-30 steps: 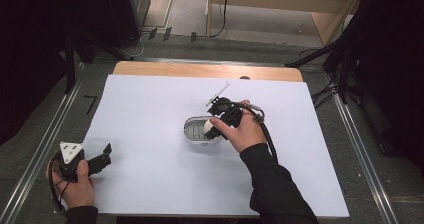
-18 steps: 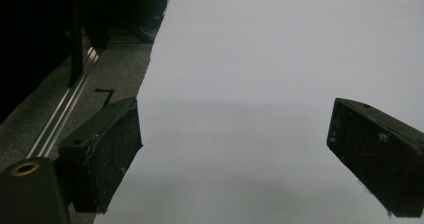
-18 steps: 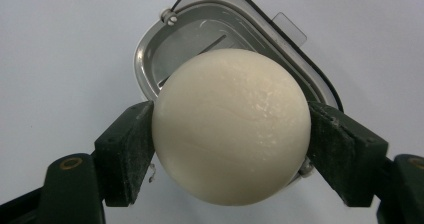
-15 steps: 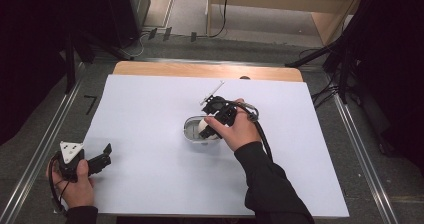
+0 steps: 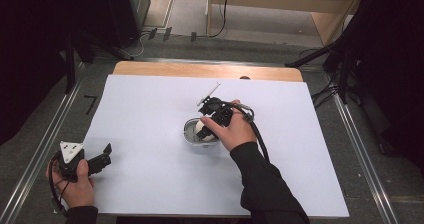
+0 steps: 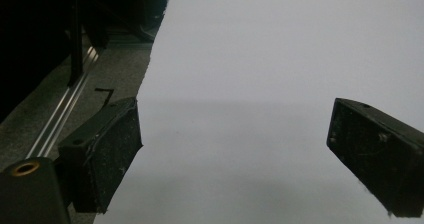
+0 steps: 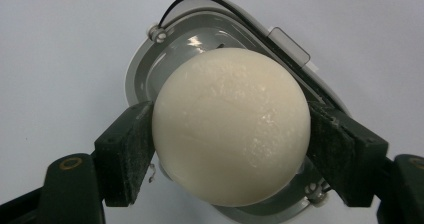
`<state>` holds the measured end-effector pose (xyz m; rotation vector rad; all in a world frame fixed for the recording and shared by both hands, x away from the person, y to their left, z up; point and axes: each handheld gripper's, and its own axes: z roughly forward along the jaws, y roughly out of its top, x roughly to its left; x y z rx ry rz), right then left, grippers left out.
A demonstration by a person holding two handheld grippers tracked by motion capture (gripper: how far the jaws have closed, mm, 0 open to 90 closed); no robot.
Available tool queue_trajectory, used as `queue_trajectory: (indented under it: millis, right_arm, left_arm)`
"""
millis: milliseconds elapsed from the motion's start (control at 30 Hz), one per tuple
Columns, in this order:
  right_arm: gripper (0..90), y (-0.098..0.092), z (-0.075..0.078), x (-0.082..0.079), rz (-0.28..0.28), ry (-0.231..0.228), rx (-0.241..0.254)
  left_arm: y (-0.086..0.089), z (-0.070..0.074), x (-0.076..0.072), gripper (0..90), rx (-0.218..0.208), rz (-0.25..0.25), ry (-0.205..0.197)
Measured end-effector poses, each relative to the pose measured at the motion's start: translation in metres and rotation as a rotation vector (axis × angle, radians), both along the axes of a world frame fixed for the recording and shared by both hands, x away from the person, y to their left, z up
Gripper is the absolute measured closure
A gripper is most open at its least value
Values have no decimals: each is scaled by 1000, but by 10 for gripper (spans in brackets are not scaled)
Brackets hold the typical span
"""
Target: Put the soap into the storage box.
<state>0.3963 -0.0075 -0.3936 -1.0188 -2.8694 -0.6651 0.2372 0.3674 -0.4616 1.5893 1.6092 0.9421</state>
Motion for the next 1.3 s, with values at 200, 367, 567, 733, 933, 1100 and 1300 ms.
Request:
queue_trajectory:
  millis: [200, 367, 567, 733, 933, 1100, 1300]
  right_arm:
    - [240, 4, -6, 1, -29, 3, -4]
    - [239, 5, -9, 1, -41, -5, -16]
    - [239, 4, -8, -1, -53, -11, -22]
    - [200, 0, -1, -4, -55, -34, -12]
    - [131, -4, 3, -8, -59, -56, -10]
    - [125, -8, 9, -14, -63, -68, -8]
    - [108, -16, 13, -17, -67, -78, 0]
  left_arm:
    - [0, 0, 0, 77, 0, 1, 0]
    - [0, 0, 0, 77, -1, 0, 1]
    - [0, 0, 0, 77, -2, 2, -1]
    - [0, 0, -1, 77, -2, 1, -4]
    - [0, 0, 0, 77, -2, 1, -4]
    - [0, 0, 0, 77, -1, 0, -1]
    - [0, 0, -1, 77, 0, 1, -3]
